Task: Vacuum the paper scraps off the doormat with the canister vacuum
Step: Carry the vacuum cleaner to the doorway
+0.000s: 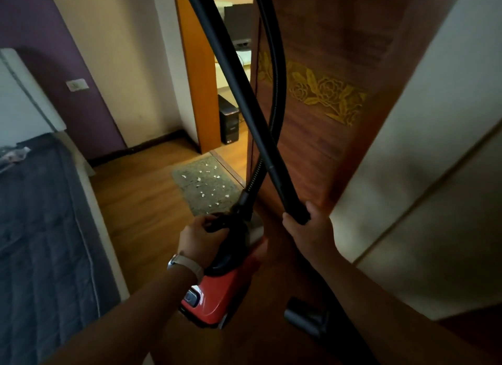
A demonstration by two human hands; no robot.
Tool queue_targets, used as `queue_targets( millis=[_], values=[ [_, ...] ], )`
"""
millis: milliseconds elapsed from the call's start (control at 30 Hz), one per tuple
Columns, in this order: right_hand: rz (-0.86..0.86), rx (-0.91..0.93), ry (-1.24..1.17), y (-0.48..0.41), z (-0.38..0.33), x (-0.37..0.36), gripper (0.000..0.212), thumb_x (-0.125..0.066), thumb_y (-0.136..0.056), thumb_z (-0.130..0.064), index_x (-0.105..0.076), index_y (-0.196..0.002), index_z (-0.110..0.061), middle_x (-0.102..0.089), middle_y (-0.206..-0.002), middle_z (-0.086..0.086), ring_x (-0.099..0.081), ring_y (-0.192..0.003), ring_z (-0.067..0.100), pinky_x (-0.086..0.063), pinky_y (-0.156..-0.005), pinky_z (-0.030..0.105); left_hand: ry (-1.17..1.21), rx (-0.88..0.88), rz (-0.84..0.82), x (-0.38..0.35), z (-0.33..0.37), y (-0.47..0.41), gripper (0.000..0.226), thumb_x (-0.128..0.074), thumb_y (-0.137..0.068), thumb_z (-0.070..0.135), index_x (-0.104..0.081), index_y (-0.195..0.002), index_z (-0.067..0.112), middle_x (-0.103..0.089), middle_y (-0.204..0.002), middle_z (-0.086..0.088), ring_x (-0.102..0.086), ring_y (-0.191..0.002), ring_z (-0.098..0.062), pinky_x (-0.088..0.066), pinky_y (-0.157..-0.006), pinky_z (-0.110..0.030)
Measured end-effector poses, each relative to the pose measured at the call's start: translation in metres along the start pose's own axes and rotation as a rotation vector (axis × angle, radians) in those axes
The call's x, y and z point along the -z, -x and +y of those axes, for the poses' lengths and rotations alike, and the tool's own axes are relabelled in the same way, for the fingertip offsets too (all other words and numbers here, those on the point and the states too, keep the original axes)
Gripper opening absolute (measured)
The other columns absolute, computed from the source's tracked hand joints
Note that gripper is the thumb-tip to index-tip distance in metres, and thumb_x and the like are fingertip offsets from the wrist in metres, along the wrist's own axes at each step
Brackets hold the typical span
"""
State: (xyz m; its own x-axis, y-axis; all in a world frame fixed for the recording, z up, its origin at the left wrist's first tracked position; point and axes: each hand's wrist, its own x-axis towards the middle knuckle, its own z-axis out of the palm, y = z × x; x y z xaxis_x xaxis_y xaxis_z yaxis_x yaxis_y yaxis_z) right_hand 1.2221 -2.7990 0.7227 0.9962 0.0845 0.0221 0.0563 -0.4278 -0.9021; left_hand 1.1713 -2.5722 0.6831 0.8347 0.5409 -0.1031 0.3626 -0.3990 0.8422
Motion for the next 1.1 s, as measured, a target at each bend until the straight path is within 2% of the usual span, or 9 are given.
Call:
queue_targets(
  millis=[167, 333, 433, 600, 667, 767, 867, 1033, 1100],
  values=[
    [-0.059, 0.003, -0.066, -0.081, -0.015, -0.041, 0.023, -0.073, -0.086, -0.025, -0.059, -0.09, -0.006, -0.05, -0.069, 0.002, -0.047, -0.058, 0.012, -0.037, -0.052, 0.029, -0.022, 0.019, 0.039, 0.018, 0.002, -0.077, 0.024, -0.079, -0.07, 0.031, -0.067, -0.091, 0.028, -0.064, -0.076, 0.014, -0.063, -0.073, -0.005, -0.048, -0.06, -0.019],
    [-0.177, 0.019, -0.169, -0.184, -0.027, -0.093, 0.011, -0.071, -0.088, -0.014, -0.06, -0.087, -0.013, -0.047, -0.062, -0.002, -0.043, -0.048, 0.004, -0.035, -0.044, 0.019, -0.041, 0.076, 0.162, 0.026, -0.007, -0.173, 0.021, -0.081, -0.068, 0.029, -0.068, -0.085, 0.028, -0.069, -0.08, 0.008, -0.066, -0.078, -0.011, -0.05, -0.068, -0.024],
    [-0.229, 0.052, -0.227, -0.252, -0.033, -0.127, 0.014, -0.071, -0.089, -0.008, -0.06, -0.086, -0.017, -0.047, -0.061, -0.005, -0.042, -0.046, 0.0, -0.032, -0.043, 0.012, -0.03, 0.103, 0.232, 0.026, -0.006, -0.228, 0.022, -0.08, -0.068, 0.028, -0.067, -0.084, 0.029, -0.068, -0.08, 0.009, -0.065, -0.078, -0.009, -0.05, -0.068, -0.024],
    [-0.3, 0.073, -0.252, -0.354, -0.052, -0.179, 0.019, -0.072, -0.088, -0.01, -0.063, -0.09, -0.026, -0.057, -0.066, -0.005, -0.051, -0.05, 0.001, -0.037, -0.045, 0.014, -0.014, 0.166, 0.328, 0.042, 0.004, -0.309, 0.026, -0.082, -0.067, 0.026, -0.063, -0.083, 0.034, -0.067, -0.086, 0.007, -0.065, -0.083, -0.011, -0.053, -0.07, -0.027],
    [-0.289, 0.097, -0.241, -0.389, -0.068, -0.201, 0.022, -0.072, -0.087, -0.009, -0.061, -0.092, -0.028, -0.061, -0.073, -0.007, -0.055, -0.054, -0.003, -0.04, -0.046, 0.012, -0.018, 0.19, 0.351, 0.051, 0.01, -0.34, 0.024, -0.081, -0.068, 0.027, -0.064, -0.085, 0.031, -0.067, -0.085, 0.008, -0.064, -0.08, -0.008, -0.051, -0.065, -0.023],
    [-0.294, 0.121, -0.235, -0.428, -0.09, -0.229, 0.024, -0.071, -0.087, -0.007, -0.061, -0.101, -0.024, -0.063, -0.08, -0.007, -0.058, -0.059, -0.006, -0.042, -0.049, 0.009, -0.009, 0.197, 0.393, 0.065, 0.014, -0.377, 0.021, -0.08, -0.068, 0.028, -0.063, -0.079, 0.033, -0.069, -0.083, 0.009, -0.065, -0.077, -0.007, -0.051, -0.062, -0.023],
    [-0.352, 0.138, -0.26, -0.462, -0.104, -0.264, 0.026, -0.072, -0.086, -0.007, -0.061, -0.096, -0.029, -0.064, -0.079, -0.004, -0.057, -0.058, 0.001, -0.043, -0.048, 0.014, 0.003, 0.196, 0.429, 0.085, 0.011, -0.416, 0.019, -0.076, -0.063, 0.032, -0.064, -0.078, 0.031, -0.069, -0.083, 0.007, -0.067, -0.079, -0.012, -0.055, -0.066, -0.028],
    [-0.357, 0.151, -0.211, -0.515, -0.125, -0.347, 0.022, -0.073, -0.084, -0.006, -0.064, -0.1, -0.019, -0.062, -0.077, -0.003, -0.054, -0.057, 0.001, -0.04, -0.049, 0.014, -0.013, 0.225, 0.424, 0.12, -0.013, -0.489, 0.022, -0.077, -0.071, 0.024, -0.058, -0.078, 0.034, -0.067, -0.084, 0.009, -0.065, -0.079, -0.01, -0.05, -0.066, -0.024],
    [-0.345, 0.163, -0.2, -0.532, -0.134, -0.384, 0.022, -0.073, -0.083, -0.007, -0.064, -0.099, -0.019, -0.062, -0.077, -0.003, -0.055, -0.06, 0.004, -0.041, -0.05, 0.014, 0.004, 0.238, 0.413, 0.137, -0.032, -0.522, 0.024, -0.078, -0.071, 0.024, -0.058, -0.077, 0.035, -0.068, -0.084, 0.009, -0.065, -0.081, -0.012, -0.053, -0.07, -0.027]
  ],
)
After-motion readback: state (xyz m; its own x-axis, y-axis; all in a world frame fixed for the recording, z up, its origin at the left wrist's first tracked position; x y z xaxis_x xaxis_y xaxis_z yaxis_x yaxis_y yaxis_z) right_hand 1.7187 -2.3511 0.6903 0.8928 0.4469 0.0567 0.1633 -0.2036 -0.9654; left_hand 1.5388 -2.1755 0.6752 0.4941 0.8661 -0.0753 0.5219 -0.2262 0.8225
